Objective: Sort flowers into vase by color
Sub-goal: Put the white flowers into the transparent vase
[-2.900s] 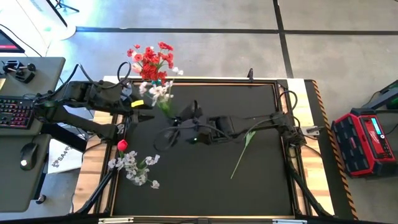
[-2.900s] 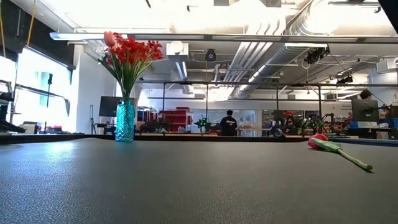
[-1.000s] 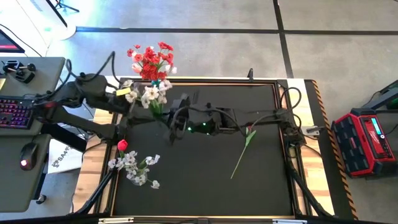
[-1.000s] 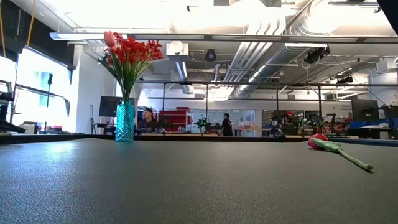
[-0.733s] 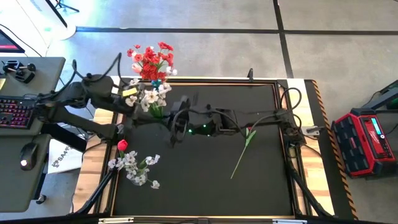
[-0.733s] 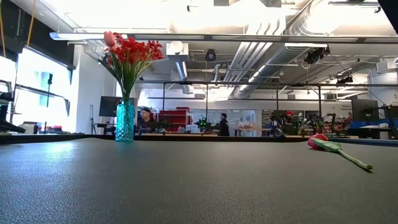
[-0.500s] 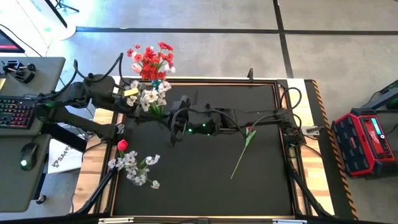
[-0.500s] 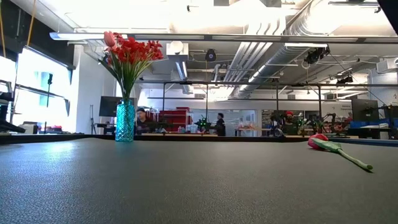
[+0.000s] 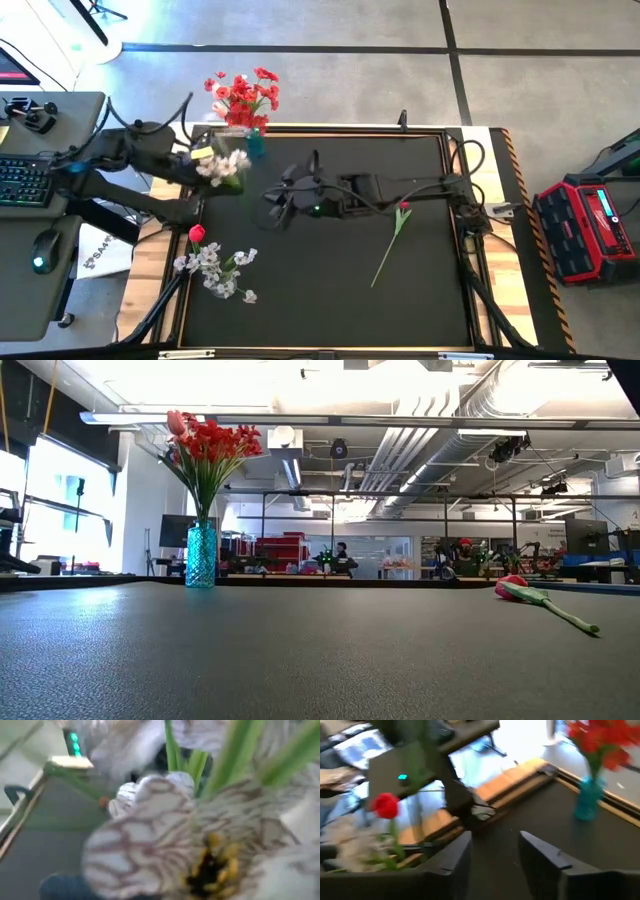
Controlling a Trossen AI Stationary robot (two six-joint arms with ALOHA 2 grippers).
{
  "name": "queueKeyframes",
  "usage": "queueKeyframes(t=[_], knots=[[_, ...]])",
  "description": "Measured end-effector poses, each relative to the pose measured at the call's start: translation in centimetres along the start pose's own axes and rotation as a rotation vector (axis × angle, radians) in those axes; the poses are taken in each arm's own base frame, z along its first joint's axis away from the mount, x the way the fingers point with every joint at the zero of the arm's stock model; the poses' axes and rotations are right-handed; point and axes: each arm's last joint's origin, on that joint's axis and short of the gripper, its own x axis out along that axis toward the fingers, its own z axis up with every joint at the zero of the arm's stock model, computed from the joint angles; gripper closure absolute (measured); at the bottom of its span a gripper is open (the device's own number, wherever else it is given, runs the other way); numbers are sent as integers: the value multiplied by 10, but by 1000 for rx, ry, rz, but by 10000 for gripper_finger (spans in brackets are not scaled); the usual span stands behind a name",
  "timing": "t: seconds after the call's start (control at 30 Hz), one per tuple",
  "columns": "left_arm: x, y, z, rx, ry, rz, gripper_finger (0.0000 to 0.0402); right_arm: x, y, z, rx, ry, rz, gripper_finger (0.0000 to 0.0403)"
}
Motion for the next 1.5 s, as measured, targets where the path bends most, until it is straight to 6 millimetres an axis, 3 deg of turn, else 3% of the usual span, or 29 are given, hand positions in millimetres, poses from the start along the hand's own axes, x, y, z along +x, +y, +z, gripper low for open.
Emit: queueKeyframes(t=[0.17, 0.4, 0.67, 0.97, 1.2, 1.5], knots=[[-11, -2, -21, 10, 184, -102, 401, 0, -8, -9, 73, 58, -105, 200], [-18, -4, -32, -11, 290, -144, 401, -2, -10, -13, 93, 77, -157, 195], [-42, 0, -37, -13, 208, 53, 401, -5, -8, -18, 140, 86, -169, 195], [-86, 4, -63, -178, 202, 231, 401, -7, -15, -26, 185, 151, -246, 195], [-114, 0, -79, -154, 146, 85, 401, -7, -18, -25, 181, 137, -273, 195], [-97, -2, -113, -77, 188, -148, 401, -2, -27, -25, 148, 103, -357, 195]])
